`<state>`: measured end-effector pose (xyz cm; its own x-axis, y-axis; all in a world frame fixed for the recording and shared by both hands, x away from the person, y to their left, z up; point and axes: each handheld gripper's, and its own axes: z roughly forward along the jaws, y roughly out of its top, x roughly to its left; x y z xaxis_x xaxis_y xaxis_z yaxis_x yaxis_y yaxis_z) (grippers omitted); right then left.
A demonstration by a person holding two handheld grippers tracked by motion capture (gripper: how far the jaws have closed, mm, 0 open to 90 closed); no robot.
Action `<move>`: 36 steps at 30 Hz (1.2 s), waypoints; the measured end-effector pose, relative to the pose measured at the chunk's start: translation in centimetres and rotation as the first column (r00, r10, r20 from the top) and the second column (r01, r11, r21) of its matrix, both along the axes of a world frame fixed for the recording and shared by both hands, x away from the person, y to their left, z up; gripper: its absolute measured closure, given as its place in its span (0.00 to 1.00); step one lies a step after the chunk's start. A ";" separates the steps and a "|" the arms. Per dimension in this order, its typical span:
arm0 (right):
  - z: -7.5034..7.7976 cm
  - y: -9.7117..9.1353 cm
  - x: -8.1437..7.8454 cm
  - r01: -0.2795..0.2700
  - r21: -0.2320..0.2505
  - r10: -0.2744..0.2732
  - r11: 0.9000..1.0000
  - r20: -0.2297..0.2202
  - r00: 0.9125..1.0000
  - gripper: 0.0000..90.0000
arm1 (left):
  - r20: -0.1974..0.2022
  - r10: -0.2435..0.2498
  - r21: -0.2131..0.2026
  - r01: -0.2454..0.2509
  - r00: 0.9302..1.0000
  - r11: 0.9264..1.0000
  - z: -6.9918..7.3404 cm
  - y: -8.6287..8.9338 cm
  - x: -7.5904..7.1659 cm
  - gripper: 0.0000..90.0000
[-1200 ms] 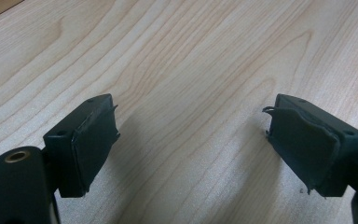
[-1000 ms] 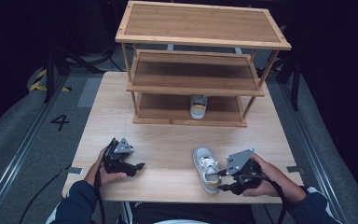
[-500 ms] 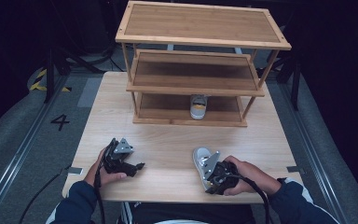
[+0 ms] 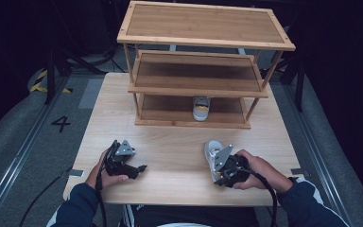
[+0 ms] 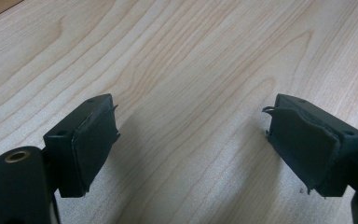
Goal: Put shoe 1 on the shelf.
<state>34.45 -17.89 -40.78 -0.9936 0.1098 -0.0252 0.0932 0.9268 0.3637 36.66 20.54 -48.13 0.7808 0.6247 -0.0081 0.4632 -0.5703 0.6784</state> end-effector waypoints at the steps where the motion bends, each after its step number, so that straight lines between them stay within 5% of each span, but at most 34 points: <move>1: 0.3 -0.1 0.2 0.008 -0.001 -0.008 1.000 0.003 1.000 0.75 | 0.000 0.000 0.000 0.000 1.000 1.000 0.0 0.0 0.0 0.17; 15: 2.1 -1.6 7.8 0.102 0.013 -0.103 0.995 0.097 0.990 0.75 | 0.000 0.000 0.000 0.000 1.000 1.000 0.0 0.0 0.0 0.17; 25: 1.1 -0.2 14.1 0.181 -0.011 -0.180 0.983 0.051 0.982 0.75 | 0.000 0.000 0.000 0.000 1.000 1.000 0.0 0.0 0.0 0.17; 36: -0.3 0.5 17.5 0.228 -0.033 -0.226 0.973 0.048 0.973 0.71 | 0.000 0.000 0.000 0.000 1.000 1.000 0.0 0.0 0.0 0.17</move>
